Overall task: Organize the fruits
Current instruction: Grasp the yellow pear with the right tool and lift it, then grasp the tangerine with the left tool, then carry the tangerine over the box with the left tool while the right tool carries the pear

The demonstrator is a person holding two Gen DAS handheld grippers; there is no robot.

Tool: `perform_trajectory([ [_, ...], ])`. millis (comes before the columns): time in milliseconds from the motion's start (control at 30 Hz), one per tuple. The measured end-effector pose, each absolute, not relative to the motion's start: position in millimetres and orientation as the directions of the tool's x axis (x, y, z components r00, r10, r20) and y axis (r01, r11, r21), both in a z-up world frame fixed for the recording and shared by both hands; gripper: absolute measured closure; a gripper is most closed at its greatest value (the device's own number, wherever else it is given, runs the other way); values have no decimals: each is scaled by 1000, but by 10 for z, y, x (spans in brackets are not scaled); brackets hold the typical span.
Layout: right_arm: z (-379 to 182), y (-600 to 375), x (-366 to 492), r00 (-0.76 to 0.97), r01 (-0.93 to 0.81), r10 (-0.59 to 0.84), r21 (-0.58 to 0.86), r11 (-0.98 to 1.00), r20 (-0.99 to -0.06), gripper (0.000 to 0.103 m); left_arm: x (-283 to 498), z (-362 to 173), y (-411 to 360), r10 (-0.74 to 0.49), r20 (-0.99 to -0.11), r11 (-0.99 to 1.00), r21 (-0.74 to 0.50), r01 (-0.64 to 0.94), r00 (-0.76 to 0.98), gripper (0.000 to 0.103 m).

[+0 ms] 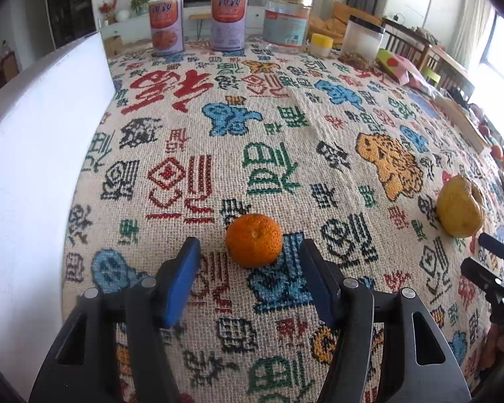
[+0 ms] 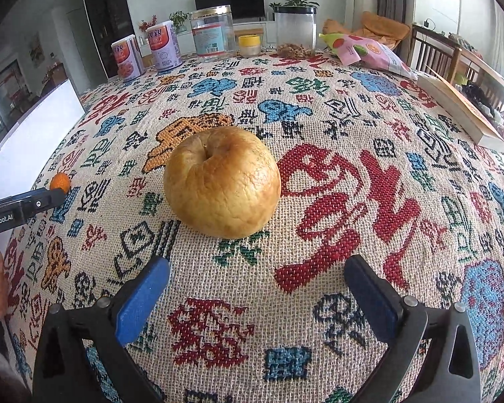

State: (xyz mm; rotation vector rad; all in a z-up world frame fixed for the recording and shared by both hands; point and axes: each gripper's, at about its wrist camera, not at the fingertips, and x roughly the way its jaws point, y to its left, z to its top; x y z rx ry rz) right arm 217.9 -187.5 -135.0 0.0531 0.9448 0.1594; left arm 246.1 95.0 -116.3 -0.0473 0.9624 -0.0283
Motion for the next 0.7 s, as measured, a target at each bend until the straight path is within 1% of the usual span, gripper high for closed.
perform_trajectory([
  [33,-1332,-1926,2157,579,-117,195,156,981,-792,0,2480,-1173,916,-34,-819,999,-34,11,573,48],
  [67,-1315,-1977,2138,578,-120,225,191,974,-784,0,2479,-1164,893,-24,-813,1000,-20,13,582,70],
  [100,-1295,-2014,2128,572,-120,243,213,970,-783,0,2477,-1155,888,-26,-811,1000,-21,15,584,73],
  [233,-1077,-1977,2200,564,-174,292,234,957,-772,0,2387,-1104,908,-43,-808,998,-61,-11,588,74],
  [300,-960,-1818,2325,540,-226,276,179,958,-795,0,2317,-1053,905,-52,-810,997,-77,-17,584,74],
  [367,-936,-1618,2501,488,-278,217,85,957,-845,1,2236,-983,892,-61,-811,996,-89,-18,582,74],
  [433,-974,-1510,2663,460,-293,149,9,956,-875,8,2143,-895,896,-77,-810,994,-111,-22,582,74],
  [467,-1014,-1498,2743,440,-291,129,-6,957,-889,15,2095,-849,906,-90,-808,991,-129,-25,582,74],
  [500,-1061,-1492,2811,407,-291,119,-5,957,-906,28,2045,-810,917,-102,-806,989,-144,-26,583,74],
  [533,-1134,-1505,2875,352,-298,136,26,954,-926,33,1989,-765,922,-115,-803,987,-159,-24,585,74],
  [600,-1161,-1534,2897,328,-291,148,50,955,-933,35,1853,-659,939,-149,-795,980,-196,-16,588,74],
  [667,-1110,-1559,2844,327,-262,163,77,962,-931,35,1633,-459,989,-212,-770,965,-264,2,602,74],
  [700,-1047,-1561,2793,334,-250,194,111,962,-922,35,1511,-325,1029,-252,-750,952,-305,18,612,74],
])
